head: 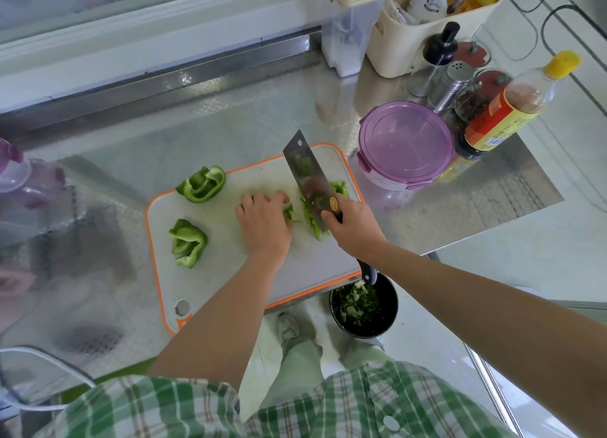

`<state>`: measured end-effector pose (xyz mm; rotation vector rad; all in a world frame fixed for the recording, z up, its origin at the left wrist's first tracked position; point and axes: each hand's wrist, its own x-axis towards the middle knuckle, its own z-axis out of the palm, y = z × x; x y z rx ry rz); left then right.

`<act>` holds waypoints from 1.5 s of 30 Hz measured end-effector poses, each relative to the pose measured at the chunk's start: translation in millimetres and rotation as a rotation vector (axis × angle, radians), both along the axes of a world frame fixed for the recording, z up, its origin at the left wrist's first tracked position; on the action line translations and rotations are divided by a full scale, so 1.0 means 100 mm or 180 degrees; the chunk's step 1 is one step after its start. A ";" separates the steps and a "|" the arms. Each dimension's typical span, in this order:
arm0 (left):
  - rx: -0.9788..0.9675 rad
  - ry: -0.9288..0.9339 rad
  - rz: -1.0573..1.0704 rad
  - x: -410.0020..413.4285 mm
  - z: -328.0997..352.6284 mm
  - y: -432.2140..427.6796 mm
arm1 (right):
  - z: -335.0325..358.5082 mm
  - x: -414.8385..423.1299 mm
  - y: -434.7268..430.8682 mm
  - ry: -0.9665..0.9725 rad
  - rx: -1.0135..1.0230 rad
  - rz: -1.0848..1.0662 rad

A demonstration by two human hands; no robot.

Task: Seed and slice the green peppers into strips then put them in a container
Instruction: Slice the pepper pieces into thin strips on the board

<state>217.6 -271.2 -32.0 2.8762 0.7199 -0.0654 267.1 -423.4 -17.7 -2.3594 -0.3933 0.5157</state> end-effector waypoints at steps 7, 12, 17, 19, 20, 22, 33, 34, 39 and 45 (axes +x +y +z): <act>0.0424 -0.0043 -0.0627 0.03 -0.02 -0.03 | 0.01 -0.03 0.02 -0.0094 0.0009 0.0033; 0.0540 -0.0055 -0.0755 0.03 -0.01 0.01 | 0.05 -0.05 0.04 0.0004 -0.0028 -0.0054; 0.0435 0.0223 -0.0017 0.03 0.03 -0.01 | 0.10 -0.08 0.07 -0.0008 -0.0170 0.0056; 0.0219 0.0301 0.0219 0.02 0.03 -0.03 | 0.10 -0.12 0.10 0.0030 -0.0247 0.0134; 0.0102 0.0307 0.0292 0.03 0.03 -0.04 | 0.09 -0.15 0.12 0.0056 -0.0306 0.0165; -0.0113 0.0317 0.0381 0.05 0.03 -0.06 | 0.08 -0.18 0.16 0.0100 -0.0448 0.0188; -0.1033 0.0388 0.0915 0.12 -0.03 0.08 | 0.02 -0.19 0.28 0.0158 -0.0682 0.0213; -0.1043 0.0467 0.0922 0.14 -0.04 0.08 | 0.02 -0.19 0.28 0.0171 -0.0675 0.0209; -0.1130 0.0553 0.1041 0.18 -0.05 0.06 | 0.06 -0.14 0.25 0.0143 -0.0577 0.0099; -0.1173 0.0559 0.1099 0.20 -0.06 0.05 | 0.06 -0.11 0.22 0.0076 -0.0628 0.0197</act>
